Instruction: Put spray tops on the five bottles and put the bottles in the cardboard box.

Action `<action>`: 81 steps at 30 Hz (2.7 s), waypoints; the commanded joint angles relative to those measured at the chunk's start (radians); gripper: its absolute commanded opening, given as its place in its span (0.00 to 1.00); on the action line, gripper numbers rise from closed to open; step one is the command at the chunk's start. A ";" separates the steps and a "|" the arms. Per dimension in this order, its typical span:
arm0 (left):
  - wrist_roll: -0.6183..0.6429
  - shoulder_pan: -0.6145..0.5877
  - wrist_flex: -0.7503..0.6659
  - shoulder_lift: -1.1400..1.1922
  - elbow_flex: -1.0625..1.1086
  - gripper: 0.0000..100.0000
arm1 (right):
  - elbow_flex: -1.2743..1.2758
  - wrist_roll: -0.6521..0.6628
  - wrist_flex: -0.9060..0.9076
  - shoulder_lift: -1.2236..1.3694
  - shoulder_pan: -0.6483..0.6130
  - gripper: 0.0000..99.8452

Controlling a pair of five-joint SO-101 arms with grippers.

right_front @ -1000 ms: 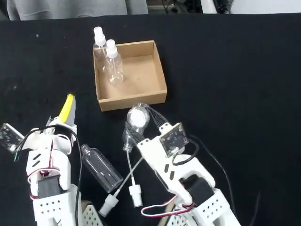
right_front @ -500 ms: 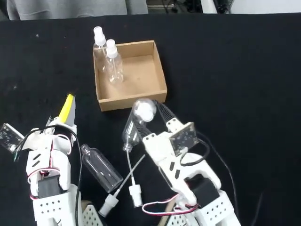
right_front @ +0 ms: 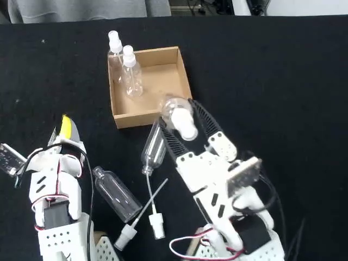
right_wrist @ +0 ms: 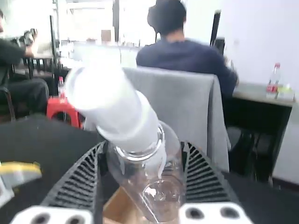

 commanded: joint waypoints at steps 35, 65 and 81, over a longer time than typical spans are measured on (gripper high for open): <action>-0.002 -0.007 -0.029 -0.002 0.030 0.10 | -0.702 -0.170 -0.121 1.179 -0.041 0.08; -0.002 -0.005 -0.029 -0.002 0.030 0.10 | -0.702 -0.247 -0.454 1.586 -0.043 0.08; -0.002 -0.005 -0.029 -0.002 0.030 0.10 | -0.705 -0.241 -0.531 1.753 -0.074 0.08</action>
